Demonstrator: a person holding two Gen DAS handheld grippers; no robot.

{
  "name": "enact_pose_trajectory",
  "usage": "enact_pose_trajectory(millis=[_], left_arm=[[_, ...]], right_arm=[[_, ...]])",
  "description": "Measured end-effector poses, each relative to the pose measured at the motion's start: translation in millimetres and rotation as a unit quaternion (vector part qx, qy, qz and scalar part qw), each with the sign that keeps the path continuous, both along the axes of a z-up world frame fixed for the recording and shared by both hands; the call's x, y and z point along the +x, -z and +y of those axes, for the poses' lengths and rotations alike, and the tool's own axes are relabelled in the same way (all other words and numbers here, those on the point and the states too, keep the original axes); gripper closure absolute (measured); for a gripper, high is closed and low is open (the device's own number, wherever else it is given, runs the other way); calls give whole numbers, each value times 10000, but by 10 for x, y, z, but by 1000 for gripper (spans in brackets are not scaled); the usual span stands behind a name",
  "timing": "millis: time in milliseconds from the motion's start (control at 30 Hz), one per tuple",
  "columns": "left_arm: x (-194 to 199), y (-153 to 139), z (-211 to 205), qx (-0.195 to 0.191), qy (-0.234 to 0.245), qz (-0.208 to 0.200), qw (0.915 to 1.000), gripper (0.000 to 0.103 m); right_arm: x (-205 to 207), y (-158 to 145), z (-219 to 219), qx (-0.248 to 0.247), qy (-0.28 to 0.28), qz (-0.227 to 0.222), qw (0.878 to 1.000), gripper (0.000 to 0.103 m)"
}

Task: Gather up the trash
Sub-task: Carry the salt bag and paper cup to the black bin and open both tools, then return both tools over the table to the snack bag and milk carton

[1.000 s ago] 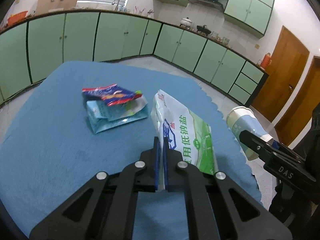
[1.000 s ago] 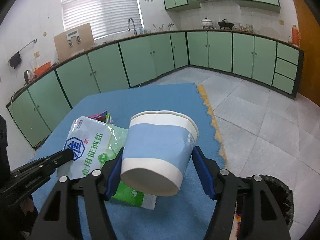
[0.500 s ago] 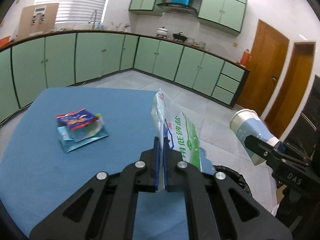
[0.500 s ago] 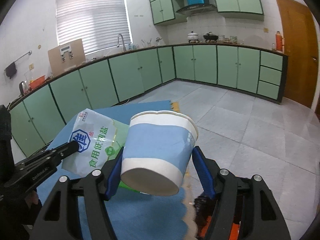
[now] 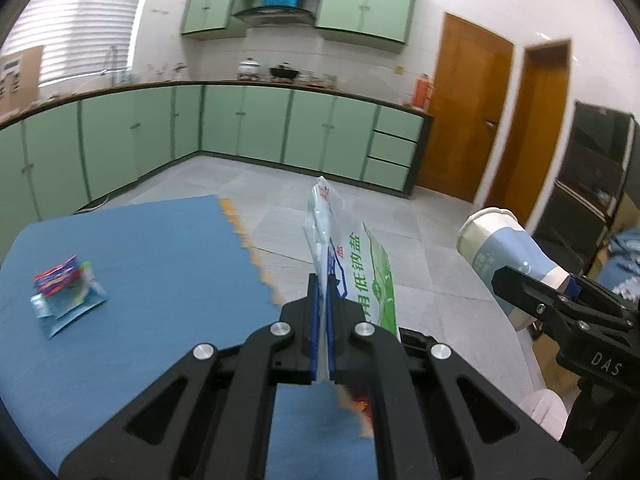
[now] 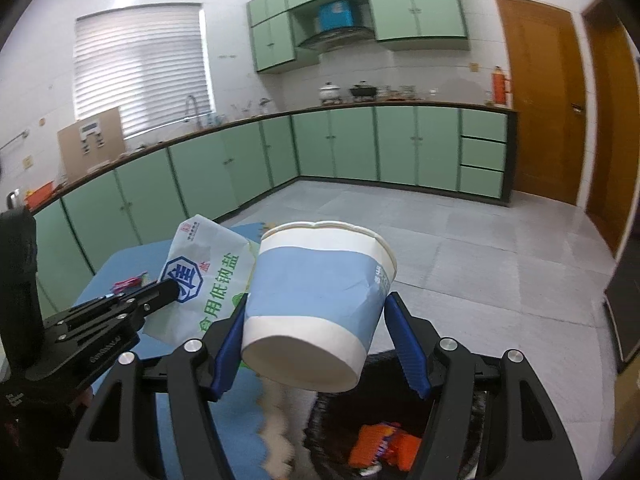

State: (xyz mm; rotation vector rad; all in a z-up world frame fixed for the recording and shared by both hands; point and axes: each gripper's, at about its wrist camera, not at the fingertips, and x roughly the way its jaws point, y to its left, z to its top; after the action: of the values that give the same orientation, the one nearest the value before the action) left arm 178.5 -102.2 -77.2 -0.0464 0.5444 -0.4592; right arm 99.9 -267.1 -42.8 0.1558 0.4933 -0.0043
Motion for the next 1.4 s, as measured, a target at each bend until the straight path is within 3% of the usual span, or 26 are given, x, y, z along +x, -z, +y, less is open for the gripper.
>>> enact_pose_trajectory(millis=[200, 333, 600, 833, 900, 1133, 1300, 1400], left_arm=[[113, 215, -606, 232, 490, 230, 9983, 101], [257, 482, -986, 434, 786, 639, 9939, 101], [557, 975, -1433, 943, 970, 1110, 9846, 99], [706, 1212, -1556, 1141, 1070, 1516, 9760, 81], [709, 1205, -1572, 1143, 1057, 1537, 9758, 71], [687, 1045, -1366, 946, 810, 1419, 9820, 64], [584, 652, -827, 713, 284, 820, 9937, 52], [529, 440, -426, 651, -119, 496, 9966, 43]], right_arm=[[-71, 287, -447, 59, 524, 256, 9983, 38], [-41, 611, -776, 192, 865, 584, 9943, 38], [73, 1293, -1235, 491, 1284, 1322, 9816, 38], [177, 1506, -1332, 553, 1371, 1641, 9753, 33], [181, 1549, -1355, 582, 1389, 1700, 9739, 31], [166, 1525, -1364, 574, 1476, 1673, 9731, 21], [181, 1252, -1150, 452, 1273, 1304, 9822, 17], [257, 1032, -926, 385, 1006, 1064, 9885, 16]])
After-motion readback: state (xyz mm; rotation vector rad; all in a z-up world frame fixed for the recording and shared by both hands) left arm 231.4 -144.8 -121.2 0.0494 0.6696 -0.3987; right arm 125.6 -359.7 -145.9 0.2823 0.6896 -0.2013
